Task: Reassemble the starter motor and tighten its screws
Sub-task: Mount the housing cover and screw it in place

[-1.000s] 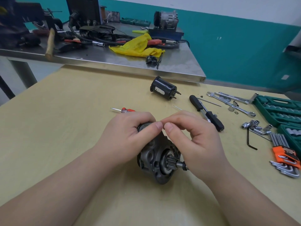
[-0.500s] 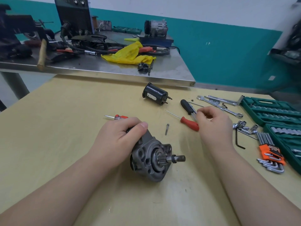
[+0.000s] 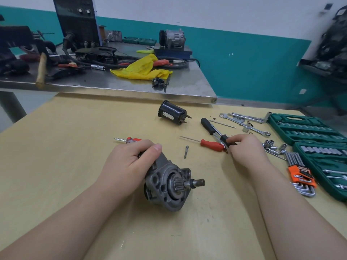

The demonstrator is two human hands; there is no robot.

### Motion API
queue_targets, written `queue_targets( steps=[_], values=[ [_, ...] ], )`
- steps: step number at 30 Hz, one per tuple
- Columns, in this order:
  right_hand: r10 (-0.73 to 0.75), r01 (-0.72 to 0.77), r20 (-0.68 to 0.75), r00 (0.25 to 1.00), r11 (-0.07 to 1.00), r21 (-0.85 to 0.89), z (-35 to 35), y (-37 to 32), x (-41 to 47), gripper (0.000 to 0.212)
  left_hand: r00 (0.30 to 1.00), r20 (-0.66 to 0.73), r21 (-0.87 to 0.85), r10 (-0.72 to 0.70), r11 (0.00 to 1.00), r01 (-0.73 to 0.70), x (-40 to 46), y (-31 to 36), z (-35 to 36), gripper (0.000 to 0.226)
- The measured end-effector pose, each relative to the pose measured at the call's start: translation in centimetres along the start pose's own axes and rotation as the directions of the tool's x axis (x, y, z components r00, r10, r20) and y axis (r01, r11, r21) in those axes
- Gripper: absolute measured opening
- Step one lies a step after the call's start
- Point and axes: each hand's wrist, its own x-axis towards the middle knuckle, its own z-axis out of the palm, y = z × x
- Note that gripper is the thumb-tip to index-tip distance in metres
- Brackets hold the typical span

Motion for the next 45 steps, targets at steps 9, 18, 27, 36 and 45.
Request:
queue_targets(
  steps=[9, 18, 27, 36, 45],
  values=[
    [-0.14, 0.132, -0.01, 0.99, 0.949, -0.287, 1.6, -0.8, -0.8, 0.022, 1.0, -0.002, 0.007, -0.013, 1.0, 0.013, 0.0, 0.2, 0.1, 0.043],
    [-0.082, 0.069, -0.07, 0.994, 0.982, -0.178, 1.9, -1.0, -0.7, 0.022, 1.0, -0.011, -0.007, -0.022, 1.0, 0.022, 0.0, 0.1, 0.2, 0.043],
    [0.033, -0.001, -0.162, 0.986, 0.981, 0.193, 0.6, -1.2, -0.9, 0.036, 1.0, -0.008, -0.001, -0.007, 1.0, 0.007, 0.0, 0.2, 0.2, 0.042],
    [0.077, -0.092, 0.08, 0.994, 0.175, 0.98, -0.5, -3.4, -3.4, 0.022, 0.999, 0.042, 0.04, 0.002, 0.999, -0.003, 0.1, 0.2, -0.3, 0.051],
    [-0.257, -0.128, 0.124, 0.958, 0.002, 0.992, -1.6, -6.8, -8.9, 0.034, 0.998, 0.051, 0.011, -0.025, 1.0, 0.024, 0.1, 0.1, -0.4, 0.055]
  ],
)
